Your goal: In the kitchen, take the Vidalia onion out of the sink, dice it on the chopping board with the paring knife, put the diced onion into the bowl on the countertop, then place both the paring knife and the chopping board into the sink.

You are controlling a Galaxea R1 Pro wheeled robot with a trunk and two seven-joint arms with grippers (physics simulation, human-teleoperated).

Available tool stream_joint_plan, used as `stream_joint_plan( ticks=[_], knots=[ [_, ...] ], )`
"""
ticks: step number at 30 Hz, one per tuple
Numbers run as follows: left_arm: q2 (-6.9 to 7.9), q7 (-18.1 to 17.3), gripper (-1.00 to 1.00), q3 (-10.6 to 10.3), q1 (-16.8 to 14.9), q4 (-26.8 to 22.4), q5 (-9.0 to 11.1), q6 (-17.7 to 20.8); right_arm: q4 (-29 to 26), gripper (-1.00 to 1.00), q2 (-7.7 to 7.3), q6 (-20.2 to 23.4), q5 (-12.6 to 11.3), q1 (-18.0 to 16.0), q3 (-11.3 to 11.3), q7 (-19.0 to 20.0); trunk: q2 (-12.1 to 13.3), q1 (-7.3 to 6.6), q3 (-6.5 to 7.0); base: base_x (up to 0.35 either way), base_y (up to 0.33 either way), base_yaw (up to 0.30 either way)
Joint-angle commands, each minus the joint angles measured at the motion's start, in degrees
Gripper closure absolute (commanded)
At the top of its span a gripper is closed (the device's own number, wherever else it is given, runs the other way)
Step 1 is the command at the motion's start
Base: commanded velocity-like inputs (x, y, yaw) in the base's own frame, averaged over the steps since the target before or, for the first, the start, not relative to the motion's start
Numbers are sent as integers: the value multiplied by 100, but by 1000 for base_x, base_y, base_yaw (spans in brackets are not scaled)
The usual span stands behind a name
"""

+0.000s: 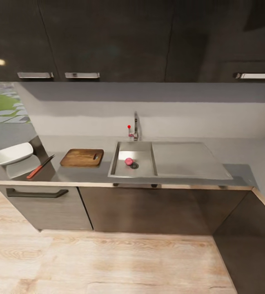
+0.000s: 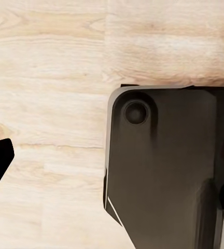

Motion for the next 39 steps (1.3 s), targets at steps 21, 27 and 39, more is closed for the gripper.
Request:
stream_joint_plan(
  ticks=[21,27,39],
  knots=[
    [-1,6,-100,-2,2,-7,5,-7,-8,-100,6,-5,63,2,-25,-25,-9,4,178,0,-97,46],
    [-1,6,-100,-2,2,-6,5,-7,-8,-100,6,-5,63,2,-25,-25,-9,4,232,0,-6,-26],
    [-1,6,-100,-2,2,-6,5,-7,-9,-100,0,-62,66,2,-28,-25,-9,4,306,0,0,-46]
  ],
)
